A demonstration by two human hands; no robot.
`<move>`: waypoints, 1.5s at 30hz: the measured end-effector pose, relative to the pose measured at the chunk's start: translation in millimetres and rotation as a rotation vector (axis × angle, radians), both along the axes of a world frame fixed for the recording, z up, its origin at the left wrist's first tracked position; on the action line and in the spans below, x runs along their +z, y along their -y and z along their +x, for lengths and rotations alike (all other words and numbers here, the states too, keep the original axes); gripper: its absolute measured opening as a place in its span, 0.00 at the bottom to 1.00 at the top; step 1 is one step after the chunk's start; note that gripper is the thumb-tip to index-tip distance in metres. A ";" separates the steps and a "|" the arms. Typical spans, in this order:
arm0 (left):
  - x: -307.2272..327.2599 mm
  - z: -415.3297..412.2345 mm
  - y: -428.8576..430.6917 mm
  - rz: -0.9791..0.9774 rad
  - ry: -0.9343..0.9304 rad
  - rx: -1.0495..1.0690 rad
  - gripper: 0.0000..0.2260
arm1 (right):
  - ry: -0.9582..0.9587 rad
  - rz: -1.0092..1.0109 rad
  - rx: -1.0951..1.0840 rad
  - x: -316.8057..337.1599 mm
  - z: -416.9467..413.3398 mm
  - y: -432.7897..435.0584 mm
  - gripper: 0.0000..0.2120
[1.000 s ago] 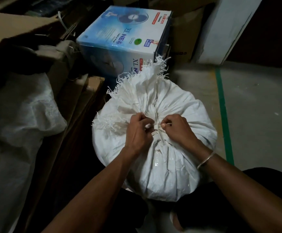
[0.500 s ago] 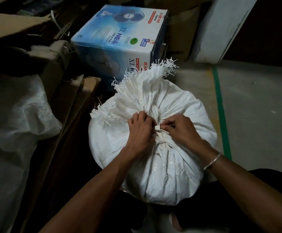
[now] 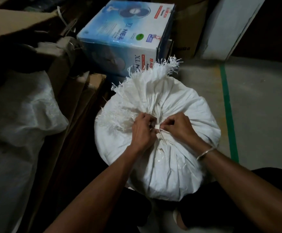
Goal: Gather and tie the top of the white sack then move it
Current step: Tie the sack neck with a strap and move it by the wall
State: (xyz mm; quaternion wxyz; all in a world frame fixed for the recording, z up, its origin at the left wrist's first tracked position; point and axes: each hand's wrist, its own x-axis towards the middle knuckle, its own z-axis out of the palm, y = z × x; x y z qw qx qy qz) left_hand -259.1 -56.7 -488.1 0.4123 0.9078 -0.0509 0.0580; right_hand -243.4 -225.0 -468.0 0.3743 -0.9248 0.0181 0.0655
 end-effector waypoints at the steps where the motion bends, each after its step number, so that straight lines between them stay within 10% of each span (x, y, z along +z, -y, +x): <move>1: 0.6 -1.0 -3.0 -0.016 -0.007 -0.007 0.13 | -0.009 0.006 0.005 0.5 -1.4 -1.6 0.06; 14: 5.9 4.0 -6.8 -0.120 -0.002 0.051 0.13 | -0.130 -0.088 -0.150 27.6 -5.0 -19.5 0.20; 30: 18.7 8.4 -18.2 -0.161 0.012 0.105 0.09 | -0.364 0.762 -0.163 7.5 -1.7 6.3 0.06; 39: 35.1 4.7 -16.5 0.033 -0.020 -0.036 0.13 | -0.360 0.834 -0.215 10.9 -5.7 1.6 0.09; 45: 39.6 13.6 -13.1 0.174 -0.049 -0.056 0.04 | -0.236 0.544 -0.117 27.4 -5.9 1.2 0.06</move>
